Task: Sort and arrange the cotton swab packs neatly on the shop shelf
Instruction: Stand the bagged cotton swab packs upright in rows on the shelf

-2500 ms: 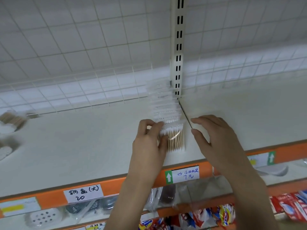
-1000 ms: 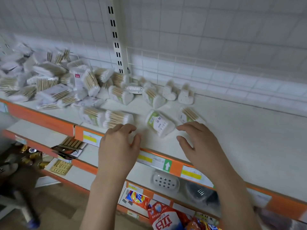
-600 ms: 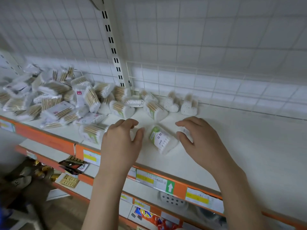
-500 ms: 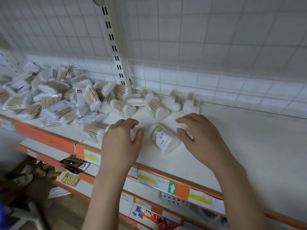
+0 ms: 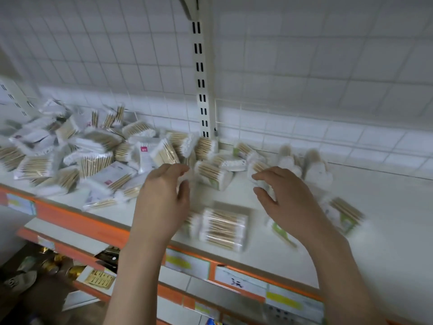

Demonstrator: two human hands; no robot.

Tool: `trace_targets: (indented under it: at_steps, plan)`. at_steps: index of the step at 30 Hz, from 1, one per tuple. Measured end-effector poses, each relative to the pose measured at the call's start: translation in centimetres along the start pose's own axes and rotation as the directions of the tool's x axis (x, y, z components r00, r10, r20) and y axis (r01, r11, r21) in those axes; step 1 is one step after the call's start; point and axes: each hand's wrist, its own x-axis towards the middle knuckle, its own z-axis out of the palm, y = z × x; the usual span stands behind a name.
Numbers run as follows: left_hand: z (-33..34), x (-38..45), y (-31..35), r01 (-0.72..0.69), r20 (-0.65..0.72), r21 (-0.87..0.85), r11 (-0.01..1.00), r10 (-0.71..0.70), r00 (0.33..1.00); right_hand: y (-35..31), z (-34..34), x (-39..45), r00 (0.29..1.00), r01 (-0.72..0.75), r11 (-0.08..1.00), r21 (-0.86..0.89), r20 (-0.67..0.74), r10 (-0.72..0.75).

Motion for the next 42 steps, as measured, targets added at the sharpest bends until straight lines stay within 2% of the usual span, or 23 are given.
trace_targets:
  at_steps: [5, 11, 16, 23, 31, 34, 36, 42]
  plan:
    - [-1.3, 3.6, -3.7, -0.225, 0.192, 0.069, 0.972, 0.209, 0.959, -2.1, 1.6, 3.6, 1.0, -0.015, 0.998, -0.058, -0.008, 0.014]
    - [-1.3, 7.5, -6.2, -0.362, 0.394, 0.157, 0.919, 0.278, 0.876, -2.9, 2.7, 7.1, 0.997, -0.052, 0.988, -0.147, 0.054, 0.061]
    - [-0.6, 8.1, -7.4, -0.401, 0.478, 0.129, 0.907, 0.297, 0.826, -2.5, 4.2, 8.4, 0.986, -0.086, 0.97, -0.226, 0.121, 0.115]
    - [-0.3, 7.9, -8.1, -0.428, 0.371, 0.205, 0.88, 0.334, 0.866, -2.3, 5.4, 9.3, 0.988, -0.068, 0.928, -0.366, 0.104, 0.114]
    - [-1.7, 8.2, -8.0, -0.384, 0.2, 0.23, 0.894, 0.343, 0.918, -2.7, 4.0, 8.9, 0.996, -0.066, 0.968, -0.244, 0.048, 0.08]
    - [-2.4, 8.5, -7.4, -0.344, 0.118, 0.161, 0.925, 0.328, 0.937, -3.4, 2.5, 8.0, 0.998, -0.056, 0.984, -0.166, -0.025, 0.053]
    - [-2.7, 8.5, -6.2, -0.335, 0.106, 0.056, 0.941, 0.328, 0.939, -3.8, 1.2, 7.0, 0.995, -0.067, 0.989, -0.135, -0.087, 0.055]
    - [-1.6, 6.5, -0.6, -0.379, 0.083, -0.168, 0.91, 0.397, 0.914, -3.0, -3.4, 2.8, 0.977, -0.077, 0.993, -0.088, -0.203, 0.057]
